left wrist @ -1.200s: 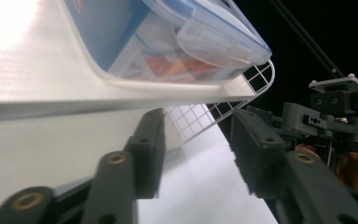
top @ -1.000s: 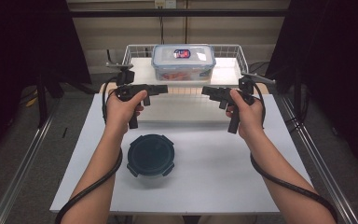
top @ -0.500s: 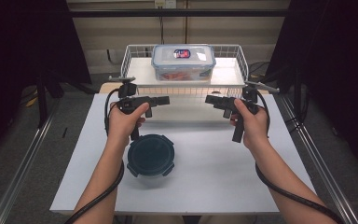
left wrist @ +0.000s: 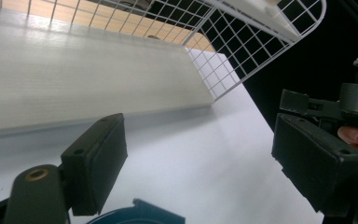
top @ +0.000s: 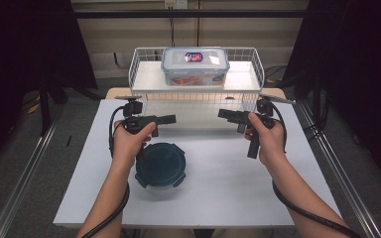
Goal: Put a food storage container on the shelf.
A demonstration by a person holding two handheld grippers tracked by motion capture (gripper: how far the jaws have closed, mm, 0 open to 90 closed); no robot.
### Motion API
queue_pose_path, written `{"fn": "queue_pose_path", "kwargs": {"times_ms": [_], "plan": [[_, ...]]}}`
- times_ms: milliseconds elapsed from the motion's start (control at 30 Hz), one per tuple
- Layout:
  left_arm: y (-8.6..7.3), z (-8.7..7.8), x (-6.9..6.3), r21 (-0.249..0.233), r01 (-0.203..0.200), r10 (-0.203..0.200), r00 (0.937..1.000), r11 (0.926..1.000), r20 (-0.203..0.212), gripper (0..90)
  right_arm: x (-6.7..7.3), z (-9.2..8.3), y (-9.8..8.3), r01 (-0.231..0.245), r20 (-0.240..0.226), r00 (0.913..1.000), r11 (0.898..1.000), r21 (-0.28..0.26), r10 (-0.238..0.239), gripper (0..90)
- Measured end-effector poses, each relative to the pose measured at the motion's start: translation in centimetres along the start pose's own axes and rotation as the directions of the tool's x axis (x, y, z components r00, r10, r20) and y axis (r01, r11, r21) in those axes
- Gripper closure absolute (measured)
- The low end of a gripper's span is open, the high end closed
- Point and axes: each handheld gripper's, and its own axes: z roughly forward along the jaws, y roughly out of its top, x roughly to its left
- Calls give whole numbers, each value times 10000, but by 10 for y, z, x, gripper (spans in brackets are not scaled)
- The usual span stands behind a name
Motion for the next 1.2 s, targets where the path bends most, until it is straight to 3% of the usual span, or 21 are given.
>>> {"fn": "queue_pose_path", "kwargs": {"times_ms": [367,733,1200], "plan": [[-17,-9,13,16,185,-184,9995,9998,-263,172,2,13,-12,107,-140,9998,9993,346,-103,225],[-30,-22,28,105,272,-263,9963,9996,-824,171,-1,14,-21,164,-321,9994,9981,594,-145,215],[-49,-33,44,364,512,-462,9910,9980,-1258,168,-10,8,-25,631,14,9980,9950,778,-634,198]]}}
